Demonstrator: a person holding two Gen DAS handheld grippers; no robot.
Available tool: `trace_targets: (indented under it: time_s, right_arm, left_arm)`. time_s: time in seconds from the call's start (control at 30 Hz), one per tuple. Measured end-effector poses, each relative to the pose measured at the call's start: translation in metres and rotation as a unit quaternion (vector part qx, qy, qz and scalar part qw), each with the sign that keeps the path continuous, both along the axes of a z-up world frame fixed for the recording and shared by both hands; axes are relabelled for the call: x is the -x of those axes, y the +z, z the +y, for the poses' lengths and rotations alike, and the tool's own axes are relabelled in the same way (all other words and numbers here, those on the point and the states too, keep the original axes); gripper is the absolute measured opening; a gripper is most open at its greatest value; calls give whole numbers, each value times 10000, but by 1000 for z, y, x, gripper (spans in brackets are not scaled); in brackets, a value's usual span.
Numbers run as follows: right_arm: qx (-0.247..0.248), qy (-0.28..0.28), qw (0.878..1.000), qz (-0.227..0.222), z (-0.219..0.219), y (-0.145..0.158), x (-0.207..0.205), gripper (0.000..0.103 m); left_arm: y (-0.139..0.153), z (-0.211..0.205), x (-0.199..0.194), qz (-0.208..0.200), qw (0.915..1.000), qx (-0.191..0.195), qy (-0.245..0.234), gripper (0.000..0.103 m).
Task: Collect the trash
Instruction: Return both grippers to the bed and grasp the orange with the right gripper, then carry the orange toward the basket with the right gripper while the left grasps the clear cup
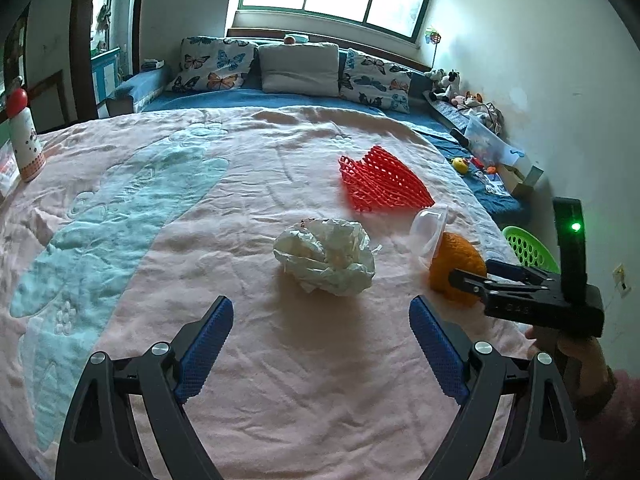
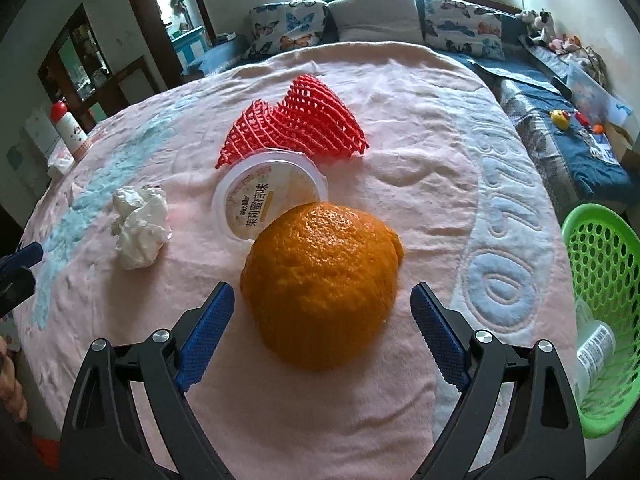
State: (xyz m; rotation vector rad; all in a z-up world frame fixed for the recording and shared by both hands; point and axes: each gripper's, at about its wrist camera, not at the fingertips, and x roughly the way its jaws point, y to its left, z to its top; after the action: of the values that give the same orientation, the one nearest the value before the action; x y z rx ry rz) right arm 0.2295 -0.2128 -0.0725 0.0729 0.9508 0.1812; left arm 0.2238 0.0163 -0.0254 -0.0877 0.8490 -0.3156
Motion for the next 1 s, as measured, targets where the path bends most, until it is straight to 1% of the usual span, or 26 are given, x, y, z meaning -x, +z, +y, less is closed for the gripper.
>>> trace_targets:
  time_s: [0.1, 0.17, 0.23, 0.33, 0.47, 0.57, 0.7, 0.83, 0.97, 1.0]
  right_arm:
    - [9, -1, 10000, 50, 1, -4, -3, 89]
    - [4, -11, 10000, 81, 1, -7, -5, 85]
    - [-71, -6, 9999, 83, 0, -8, -4, 83]
    - [-55, 21, 10000, 63, 1, -8, -3, 81]
    - [-134, 45, 9999, 54, -1, -6, -1, 74]
    - [-163, 58, 9998, 47, -3, -6, 2, 71]
    - [-218, 71, 9997, 44, -7, -4, 8, 66]
    - [-285, 57, 9996, 24, -13, -2, 15, 62]
    - [-304, 46, 9995, 24, -18, -1, 21, 61]
    - [-317, 48, 9995, 25, -19, -1, 22, 61]
  left_arm:
    - [2, -3, -2, -1, 10000, -6, -25, 87]
    - [2, -6, -4, 0, 10000, -36, -52, 87]
    - [2, -10, -7, -4, 9999, -55, -92, 86]
    - [2, -17, -10, -3, 9999, -66, -145, 86]
    - [3, -27, -16, -9, 9996, -76, -281, 86]
    - [2, -37, -22, 9, 9992, -138, -369, 85]
    - [0, -50, -31, 87, 9985, -118, -532, 81]
    - [-2, -67, -40, 108, 9974, -132, -698, 80]
    - [-5, -86, -49, 105, 9961, -272, -834, 78]
    - [-5, -89, -52, 112, 9959, -288, -852, 76]
